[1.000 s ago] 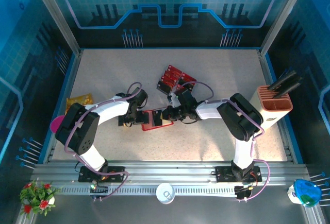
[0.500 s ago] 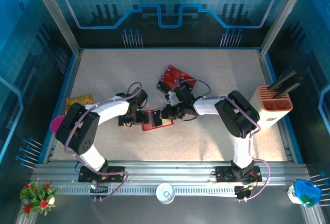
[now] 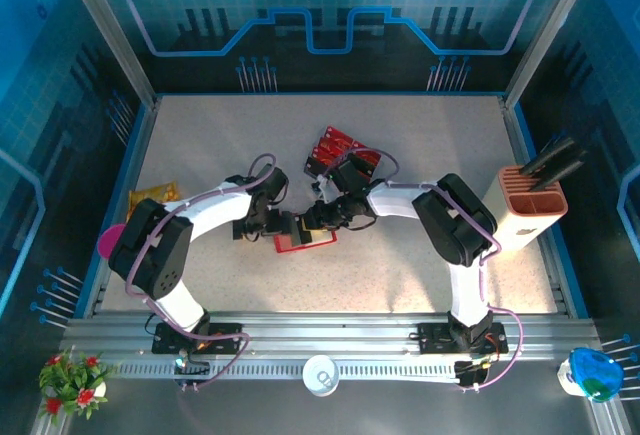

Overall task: Put the credit cards into the card holder
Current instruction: Insert the credit card into the card slot.

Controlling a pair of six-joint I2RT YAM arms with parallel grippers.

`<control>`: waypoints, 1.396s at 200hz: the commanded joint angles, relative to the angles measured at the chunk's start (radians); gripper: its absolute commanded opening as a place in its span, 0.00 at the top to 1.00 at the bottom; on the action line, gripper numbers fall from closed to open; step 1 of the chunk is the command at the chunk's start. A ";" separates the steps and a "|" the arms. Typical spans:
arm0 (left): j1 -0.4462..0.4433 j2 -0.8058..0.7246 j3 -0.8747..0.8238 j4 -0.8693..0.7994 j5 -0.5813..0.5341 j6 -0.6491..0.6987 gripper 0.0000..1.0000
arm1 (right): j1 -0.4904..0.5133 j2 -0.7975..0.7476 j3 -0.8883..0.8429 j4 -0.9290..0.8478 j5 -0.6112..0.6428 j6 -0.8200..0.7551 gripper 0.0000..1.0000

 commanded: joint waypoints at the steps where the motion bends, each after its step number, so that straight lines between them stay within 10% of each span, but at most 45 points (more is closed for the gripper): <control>1: 0.005 -0.036 0.041 -0.017 0.044 -0.012 0.01 | -0.005 -0.062 -0.016 -0.089 0.054 0.000 0.69; 90: 0.083 -0.095 -0.056 0.007 0.078 -0.041 0.01 | 0.023 -0.077 0.063 -0.173 0.152 -0.001 0.89; 279: 0.105 -0.004 -0.119 0.073 0.054 0.005 0.01 | 0.148 0.106 0.244 -0.341 0.283 -0.030 0.99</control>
